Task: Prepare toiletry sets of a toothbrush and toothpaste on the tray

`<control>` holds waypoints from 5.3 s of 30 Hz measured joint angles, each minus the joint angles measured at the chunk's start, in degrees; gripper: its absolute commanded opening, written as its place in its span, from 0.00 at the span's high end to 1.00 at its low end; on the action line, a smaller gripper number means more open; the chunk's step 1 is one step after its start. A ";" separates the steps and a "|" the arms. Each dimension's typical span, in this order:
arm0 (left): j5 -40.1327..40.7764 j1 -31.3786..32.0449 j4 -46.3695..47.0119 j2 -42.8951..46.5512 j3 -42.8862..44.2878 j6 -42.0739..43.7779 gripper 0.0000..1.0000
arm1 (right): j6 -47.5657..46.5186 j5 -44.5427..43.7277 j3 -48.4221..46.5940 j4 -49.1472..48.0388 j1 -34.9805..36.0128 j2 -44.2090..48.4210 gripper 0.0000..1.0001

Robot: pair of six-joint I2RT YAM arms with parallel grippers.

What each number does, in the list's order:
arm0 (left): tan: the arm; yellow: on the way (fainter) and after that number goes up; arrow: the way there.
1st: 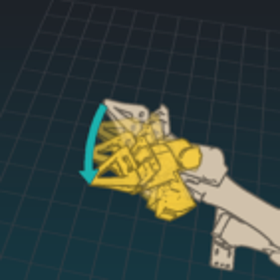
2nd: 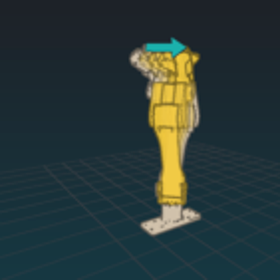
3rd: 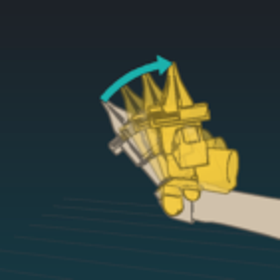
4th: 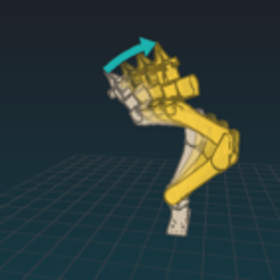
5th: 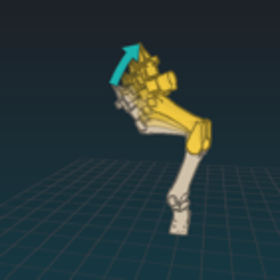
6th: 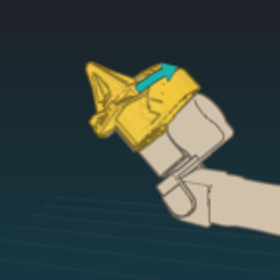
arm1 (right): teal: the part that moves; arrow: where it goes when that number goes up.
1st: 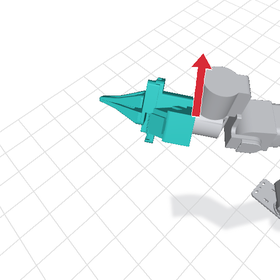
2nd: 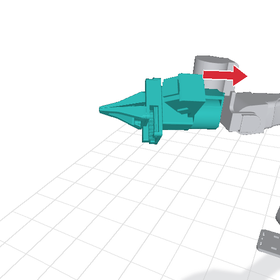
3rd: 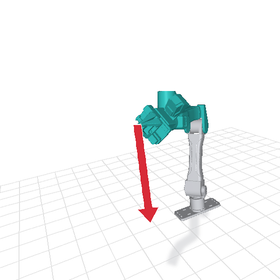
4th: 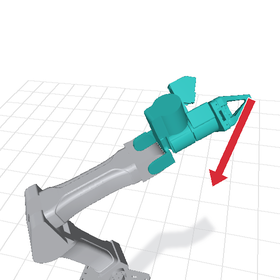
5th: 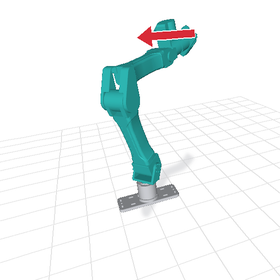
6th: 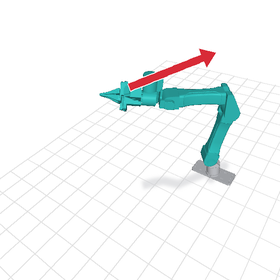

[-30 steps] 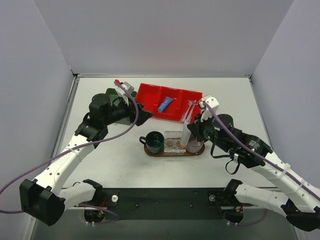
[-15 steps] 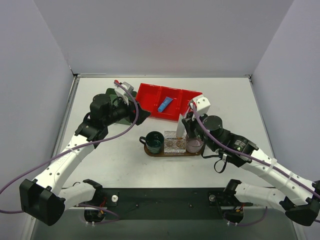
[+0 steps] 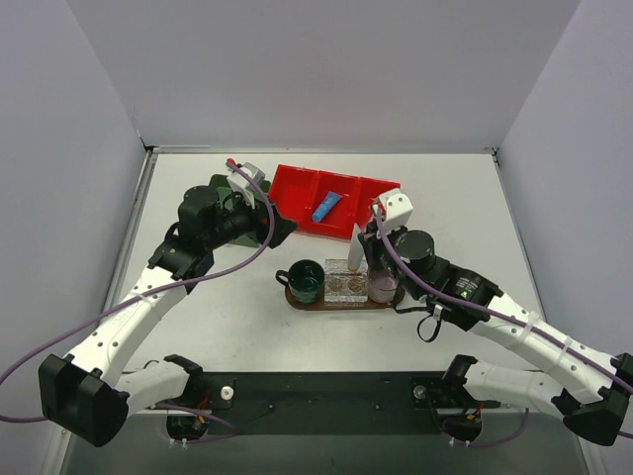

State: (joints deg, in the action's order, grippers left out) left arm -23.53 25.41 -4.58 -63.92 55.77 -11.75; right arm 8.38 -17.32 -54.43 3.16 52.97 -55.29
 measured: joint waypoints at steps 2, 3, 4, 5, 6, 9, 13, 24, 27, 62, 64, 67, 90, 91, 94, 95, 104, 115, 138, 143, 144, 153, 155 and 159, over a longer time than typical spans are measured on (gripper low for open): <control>0.00 0.00 0.00 0.00 0.00 0.00 0.19 | -0.15 -0.31 0.61 -0.66 0.00 0.00 1.00; 0.00 0.00 0.00 0.00 0.00 0.00 0.18 | -0.15 -0.37 0.94 -0.83 0.00 0.00 1.00; 0.00 0.00 0.00 0.00 0.00 0.00 0.19 | -0.17 -0.44 1.18 -0.85 0.00 0.00 1.00; 0.00 0.00 0.00 0.00 0.00 0.00 0.18 | -0.20 -0.48 1.40 -0.85 0.00 0.00 1.00; 0.00 0.00 0.00 0.00 0.00 0.00 0.19 | -0.26 -0.52 1.53 -0.83 0.00 0.00 1.00; 0.00 0.00 0.00 0.00 0.00 0.00 0.18 | -0.39 -0.72 1.53 -0.94 0.00 -0.04 1.00; 0.00 0.00 0.00 0.00 0.00 0.02 0.19 | -0.39 -0.98 1.57 -1.36 0.00 -0.17 1.00; 0.00 0.00 0.00 0.00 0.00 0.09 0.19 | -0.57 -1.62 2.34 -2.38 0.00 -1.36 1.00; 0.00 0.00 0.00 0.00 0.00 0.17 0.19 | -0.57 -1.86 2.54 -2.86 0.00 -1.62 1.00; 0.00 0.00 0.00 0.00 0.00 0.39 0.19 | -0.52 -2.64 7.10 -6.67 0.00 -2.91 1.00; 0.00 0.00 -0.02 0.00 0.00 0.42 0.19 | -0.52 -2.82 7.15 -6.80 0.00 -3.17 1.00; 0.00 0.00 -0.02 0.00 0.00 0.42 0.18 | -0.52 -2.84 7.28 -6.97 0.00 -3.63 1.00; 0.02 0.00 -0.02 0.00 0.00 0.46 0.18 | 0.52 -4.55 11.32 -11.21 0.00 -5.07 1.00; 0.02 0.00 -0.02 0.00 0.00 0.46 0.19 | 0.55 -4.59 11.41 -11.41 0.00 -5.25 1.00; 0.02 0.00 -0.02 0.00 0.00 0.46 0.18 | 0.57 -4.72 11.82 -11.98 0.00 -5.62 1.00; 0.00 0.00 -0.02 0.00 0.00 0.46 0.19 | 0.57 -4.76 11.89 -12.02 0.00 -5.73 1.00; 0.00 0.00 -0.02 0.00 0.00 0.48 0.19 | 0.74 -4.96 12.41 -12.44 0.00 -6.43 0.96; 0.00 0.00 -0.02 0.00 0.00 0.52 0.19 | 1.27 -5.75 12.46 -13.18 0.02 -6.43 0.72; 7.26 7.06 -1.20 -1.84 0.96 8.07 0.23 | 5.29 -4.48 5.49 -4.98 -0.94 0.61 0.35; 11.82 9.44 -6.71 -14.43 12.72 9.88 0.29 | 10.19 1.90 3.41 0.09 -8.98 6.78 0.41; 12.83 9.44 -7.65 -17.31 15.76 10.05 0.32 | 11.28 3.02 3.41 1.49 -10.62 8.15 0.41; 20.81 10.23 -24.74 -45.18 48.15 14.62 0.46 | 15.80 7.37 2.36 13.57 -12.94 17.33 0.46; 23.30 11.04 -28.74 -51.15 54.60 16.09 0.48 | 16.31 7.69 2.36 15.78 -13.20 18.95 0.46; 26.36 12.57 -35.32 -59.58 61.53 18.45 0.48 | 17.40 7.74 2.36 18.91 -13.27 22.53 0.47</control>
State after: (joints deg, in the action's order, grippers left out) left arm 2.83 37.98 -39.90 -123.50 117.30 6.70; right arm 25.78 -9.58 -52.07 22.06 39.70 -32.75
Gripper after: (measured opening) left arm 0.523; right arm 0.541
